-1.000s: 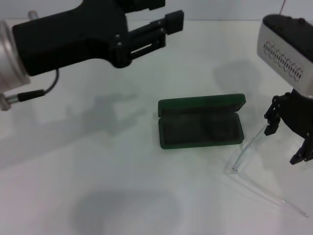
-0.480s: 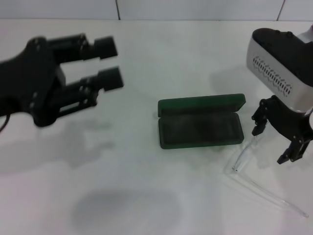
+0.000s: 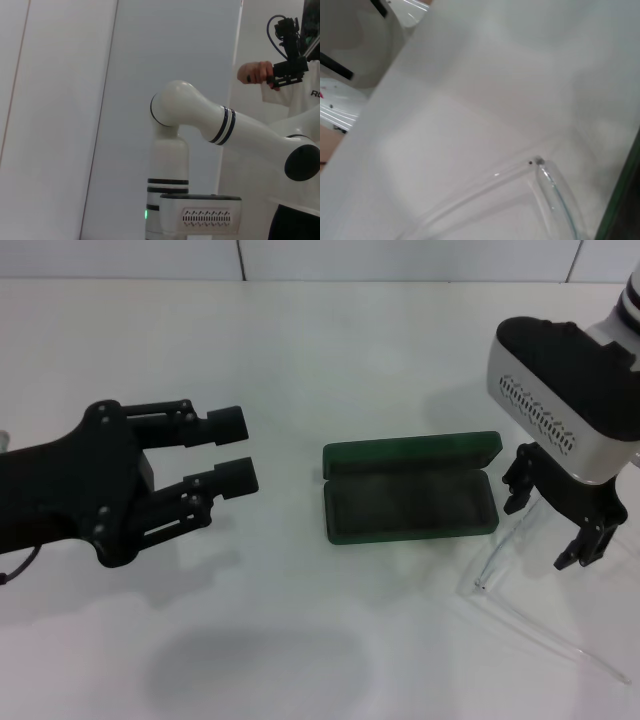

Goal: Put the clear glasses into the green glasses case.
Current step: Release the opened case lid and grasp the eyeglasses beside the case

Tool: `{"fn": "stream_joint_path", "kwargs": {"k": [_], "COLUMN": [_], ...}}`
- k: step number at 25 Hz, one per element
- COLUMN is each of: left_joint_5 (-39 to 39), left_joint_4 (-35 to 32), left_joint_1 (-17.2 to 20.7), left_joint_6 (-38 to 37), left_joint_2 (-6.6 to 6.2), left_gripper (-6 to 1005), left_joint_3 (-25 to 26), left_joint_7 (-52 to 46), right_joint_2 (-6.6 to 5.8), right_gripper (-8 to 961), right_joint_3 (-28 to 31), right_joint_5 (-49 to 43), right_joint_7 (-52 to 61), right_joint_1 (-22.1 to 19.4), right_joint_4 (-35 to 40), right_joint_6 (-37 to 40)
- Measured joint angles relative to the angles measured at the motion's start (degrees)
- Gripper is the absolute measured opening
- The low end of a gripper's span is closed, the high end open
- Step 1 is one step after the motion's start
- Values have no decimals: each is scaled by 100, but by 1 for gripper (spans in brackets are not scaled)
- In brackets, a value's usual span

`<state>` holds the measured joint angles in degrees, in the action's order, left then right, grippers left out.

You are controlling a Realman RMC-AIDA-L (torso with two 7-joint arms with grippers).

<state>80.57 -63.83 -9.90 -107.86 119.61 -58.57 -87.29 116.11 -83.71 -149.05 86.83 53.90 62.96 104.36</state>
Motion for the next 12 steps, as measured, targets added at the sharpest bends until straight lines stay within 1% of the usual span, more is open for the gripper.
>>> {"fn": "stream_joint_path", "kwargs": {"k": [2, 12], "left_joint_5": [1, 12], "left_joint_4": [54, 235], "left_joint_1": [5, -29], "left_joint_6": [-1, 20], "left_joint_2": [1, 1], "left_gripper": [422, 421], "left_joint_3": [-22, -49], "left_joint_7": [33, 87], "right_joint_2": [0, 0], "right_gripper": [743, 673], "right_joint_3": [-35, -320], "right_joint_5": [0, 9], "right_joint_7": [-66, -168], "right_joint_1": [-8, 23], "right_joint_4": [-63, -509], "right_joint_6": [-120, -594]}}
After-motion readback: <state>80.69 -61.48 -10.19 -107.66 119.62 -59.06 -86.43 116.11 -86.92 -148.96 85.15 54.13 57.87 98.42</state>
